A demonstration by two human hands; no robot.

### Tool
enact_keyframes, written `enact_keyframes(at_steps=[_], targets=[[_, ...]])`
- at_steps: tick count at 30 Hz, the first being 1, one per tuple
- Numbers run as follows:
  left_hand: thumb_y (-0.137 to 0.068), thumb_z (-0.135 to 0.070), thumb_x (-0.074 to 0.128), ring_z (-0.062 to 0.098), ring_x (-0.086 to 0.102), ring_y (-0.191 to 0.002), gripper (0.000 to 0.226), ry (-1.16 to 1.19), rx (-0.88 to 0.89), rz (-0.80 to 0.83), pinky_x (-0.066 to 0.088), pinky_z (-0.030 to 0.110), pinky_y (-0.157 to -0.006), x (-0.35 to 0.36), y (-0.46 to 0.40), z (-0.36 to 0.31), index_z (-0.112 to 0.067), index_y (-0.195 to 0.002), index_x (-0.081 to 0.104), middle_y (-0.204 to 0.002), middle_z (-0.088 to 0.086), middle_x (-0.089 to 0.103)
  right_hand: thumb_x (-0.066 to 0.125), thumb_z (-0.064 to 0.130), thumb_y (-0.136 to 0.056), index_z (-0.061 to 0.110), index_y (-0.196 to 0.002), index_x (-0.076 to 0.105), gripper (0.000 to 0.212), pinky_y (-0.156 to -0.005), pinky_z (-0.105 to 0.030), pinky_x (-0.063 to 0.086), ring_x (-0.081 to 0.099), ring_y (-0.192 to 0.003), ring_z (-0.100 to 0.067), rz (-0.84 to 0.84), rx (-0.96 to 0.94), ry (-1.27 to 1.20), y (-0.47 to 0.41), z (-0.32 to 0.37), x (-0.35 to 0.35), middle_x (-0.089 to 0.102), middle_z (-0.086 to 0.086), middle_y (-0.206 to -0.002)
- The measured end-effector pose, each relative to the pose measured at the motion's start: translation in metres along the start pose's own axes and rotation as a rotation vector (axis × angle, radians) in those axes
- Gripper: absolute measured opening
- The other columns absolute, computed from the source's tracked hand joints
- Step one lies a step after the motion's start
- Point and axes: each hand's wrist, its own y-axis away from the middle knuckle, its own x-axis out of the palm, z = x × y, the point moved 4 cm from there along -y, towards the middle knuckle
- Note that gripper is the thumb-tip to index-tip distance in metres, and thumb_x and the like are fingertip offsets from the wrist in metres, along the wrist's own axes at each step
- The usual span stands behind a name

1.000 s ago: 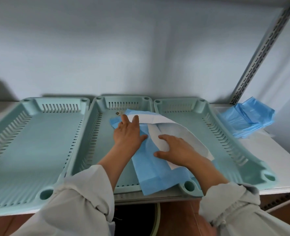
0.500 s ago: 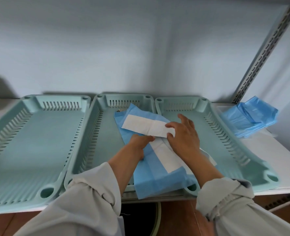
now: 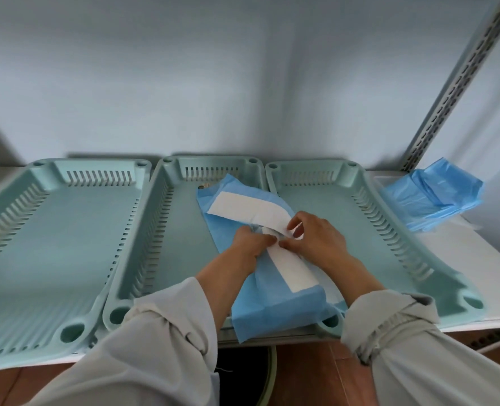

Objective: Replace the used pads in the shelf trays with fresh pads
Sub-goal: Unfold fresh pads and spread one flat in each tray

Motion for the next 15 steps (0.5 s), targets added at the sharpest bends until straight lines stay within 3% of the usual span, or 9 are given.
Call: enact_keyframes(at_steps=[4,6,7,9,10,12,15], targets=[[-0.087,-0.029,0.065,0.026,0.056,-0.109,0.046,-0.347,0.185,-0.011,0.048,0.035,-0.091,-0.007,0.001,-0.022,-0.004,-0.123,0.052,-0.117,0.01,0.057,0.061,0.031,-0.086,0.017,-0.093,0.068,0.017,-0.071,-0.029,0.045,0.063,-0.092,-0.023,-0.139,0.009,0.037,-0.002,0.002,-0.003,0.069,-0.003,-0.096],[-0.091,-0.03,0.06,0.019,0.056,-0.083,0.028,-0.376,0.227,-0.008,0.048,0.026,-0.065,-0.013,0.003,-0.032,-0.008,-0.108,0.055,-0.094,0.006,0.056,0.061,0.025,-0.084,0.014,-0.086,0.068,0.013,-0.071,-0.029,0.05,0.066,-0.083,-0.022,-0.166,0.017,-0.096,-0.002,0.004,-0.007,0.07,-0.004,-0.086],[-0.093,-0.028,0.056,0.015,0.05,-0.066,0.017,-0.336,0.195,0.009,0.039,0.02,-0.05,-0.017,0.003,-0.035,-0.011,-0.096,0.053,-0.08,0.004,0.051,0.06,0.021,-0.083,0.012,-0.081,0.067,0.011,-0.071,-0.031,0.054,0.069,-0.073,-0.02,-0.166,0.022,-0.193,-0.001,0.005,-0.009,0.07,-0.004,-0.079],[-0.096,-0.02,0.052,0.01,0.045,-0.043,0.017,-0.208,0.035,0.073,0.023,0.011,-0.034,-0.027,0.007,-0.033,-0.014,-0.081,0.047,-0.061,0.003,0.046,0.057,0.013,-0.083,0.006,-0.078,0.064,0.011,-0.069,-0.034,0.058,0.069,-0.053,-0.015,-0.14,0.04,-0.345,0.004,0.006,-0.01,0.07,-0.006,-0.068],[-0.097,-0.016,0.051,0.007,0.049,-0.036,0.019,-0.115,-0.058,0.118,0.023,0.009,-0.03,-0.029,0.012,-0.032,-0.013,-0.079,0.047,-0.054,0.002,0.051,0.057,0.011,-0.083,0.004,-0.079,0.064,0.011,-0.068,-0.035,0.059,0.068,-0.048,-0.015,-0.129,0.044,-0.388,0.006,0.007,-0.011,0.07,-0.007,-0.067],[-0.099,-0.011,0.047,0.008,0.057,-0.031,0.019,0.093,-0.2,0.175,0.036,0.012,-0.026,-0.032,0.021,-0.029,-0.007,-0.081,0.05,-0.045,0.005,0.06,0.059,0.012,-0.084,0.002,-0.079,0.065,0.013,-0.065,-0.035,0.06,0.067,-0.046,-0.015,-0.129,0.052,-0.456,0.01,0.009,-0.012,0.07,-0.006,-0.065],[-0.099,-0.005,0.043,0.024,0.064,-0.04,0.013,0.19,-0.183,0.08,0.055,0.029,-0.04,-0.029,0.027,-0.032,0.0,-0.089,0.05,-0.072,0.018,0.065,0.067,0.017,-0.084,0.008,-0.071,0.063,0.016,-0.052,-0.028,0.056,0.064,-0.046,-0.015,-0.158,0.103,-0.614,0.018,0.011,-0.02,0.065,-0.003,-0.062]])
